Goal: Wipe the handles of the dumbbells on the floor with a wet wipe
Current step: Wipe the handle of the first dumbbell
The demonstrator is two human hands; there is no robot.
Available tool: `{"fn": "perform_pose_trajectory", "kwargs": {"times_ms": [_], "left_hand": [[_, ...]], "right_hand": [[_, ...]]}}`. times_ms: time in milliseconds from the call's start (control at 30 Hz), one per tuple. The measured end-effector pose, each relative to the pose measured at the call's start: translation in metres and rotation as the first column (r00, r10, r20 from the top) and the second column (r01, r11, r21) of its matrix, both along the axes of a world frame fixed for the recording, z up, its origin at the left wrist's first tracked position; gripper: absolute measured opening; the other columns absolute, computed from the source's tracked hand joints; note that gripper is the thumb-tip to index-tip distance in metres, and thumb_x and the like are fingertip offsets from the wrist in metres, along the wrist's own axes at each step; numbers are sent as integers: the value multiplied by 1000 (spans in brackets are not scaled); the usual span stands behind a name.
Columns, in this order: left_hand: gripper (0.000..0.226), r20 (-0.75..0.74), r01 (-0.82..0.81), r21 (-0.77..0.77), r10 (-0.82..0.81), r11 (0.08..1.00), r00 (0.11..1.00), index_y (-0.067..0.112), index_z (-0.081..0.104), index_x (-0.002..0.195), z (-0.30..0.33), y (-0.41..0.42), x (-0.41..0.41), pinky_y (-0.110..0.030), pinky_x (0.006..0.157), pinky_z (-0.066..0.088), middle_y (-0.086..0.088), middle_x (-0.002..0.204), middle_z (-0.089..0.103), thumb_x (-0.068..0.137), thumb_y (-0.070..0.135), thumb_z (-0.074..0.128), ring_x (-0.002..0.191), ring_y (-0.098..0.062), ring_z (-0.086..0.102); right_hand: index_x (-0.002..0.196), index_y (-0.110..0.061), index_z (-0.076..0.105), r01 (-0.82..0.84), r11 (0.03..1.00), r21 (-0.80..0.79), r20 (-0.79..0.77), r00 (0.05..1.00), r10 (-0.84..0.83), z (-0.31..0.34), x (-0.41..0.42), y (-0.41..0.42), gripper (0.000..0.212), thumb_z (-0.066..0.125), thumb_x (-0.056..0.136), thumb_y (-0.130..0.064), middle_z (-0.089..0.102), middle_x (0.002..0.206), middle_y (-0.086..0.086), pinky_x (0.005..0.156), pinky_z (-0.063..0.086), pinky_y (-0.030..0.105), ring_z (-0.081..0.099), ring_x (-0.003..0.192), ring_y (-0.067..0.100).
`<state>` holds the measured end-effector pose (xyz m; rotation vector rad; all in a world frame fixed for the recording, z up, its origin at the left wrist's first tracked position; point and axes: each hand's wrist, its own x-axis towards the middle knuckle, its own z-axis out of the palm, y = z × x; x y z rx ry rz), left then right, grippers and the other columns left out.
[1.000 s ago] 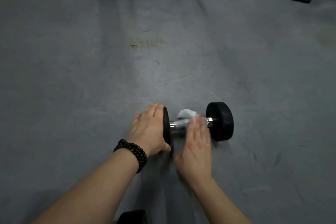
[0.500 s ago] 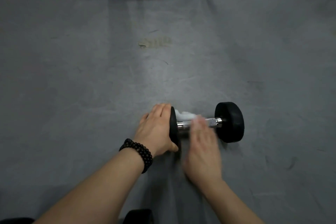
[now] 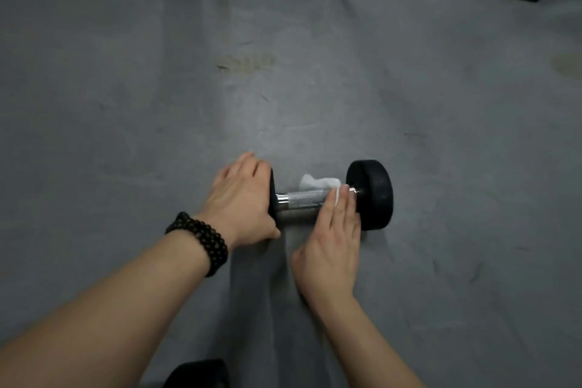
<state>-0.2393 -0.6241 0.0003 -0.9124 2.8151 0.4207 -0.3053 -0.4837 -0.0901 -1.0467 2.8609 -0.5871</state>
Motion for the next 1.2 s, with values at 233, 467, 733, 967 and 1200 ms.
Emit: {"fn": "perform_pose_trajectory", "kwargs": {"times_ms": [233, 467, 733, 967, 1200], "left_hand": [[101, -94, -51, 71, 57, 996, 994, 19, 24, 148, -3, -6, 8, -39, 122, 9, -2, 161, 14, 69, 46, 82, 150, -17, 6], [82, -302, -68, -171, 14, 983, 953, 8, 34, 146, -15, 18, 12, -39, 117, 22, -9, 151, 38, 78, 29, 76, 141, -26, 33], [138, -1, 11, -213, -11, 977, 1000, 9, 14, 149, -13, -14, -12, -37, 121, 13, -5, 154, 25, 44, 54, 92, 144, -22, 25], [122, 4, -11, -172, 12, 985, 1000, 11, 24, 146, -14, -29, -24, -35, 118, 19, -3, 147, 35, 49, 43, 92, 136, -22, 37], [105, -104, -24, -177, 5, 984, 995, 13, 27, 143, -22, -26, -20, -33, 115, 24, -2, 144, 37, 58, 37, 84, 133, -20, 39]], "right_hand": [[155, -3, 13, -191, 982, 16, -83, 978, 191, -2, -6, 5, 94, 51, 70, -14, 8, 164, 13, 122, 14, 41, 1, 152, 25], [151, 3, 25, -1, 1000, -13, -48, 999, 1, 4, -17, -17, 94, 65, 68, -14, 21, 160, 20, 119, 19, 43, 17, 149, 32], [155, -2, 9, -45, 998, -31, -22, 999, 44, 10, -29, -43, 98, 62, 74, -15, 6, 164, 14, 123, 3, 41, 0, 152, 28], [154, -1, 19, -235, 972, -2, -163, 959, 231, -1, -36, -38, 86, 48, 74, -12, 16, 162, 16, 122, 6, 40, 9, 151, 28], [155, -3, 14, -403, 915, -16, -69, 913, 401, 5, -14, -46, 97, 59, 69, -11, 8, 163, 15, 122, 10, 44, 0, 152, 25]]}}
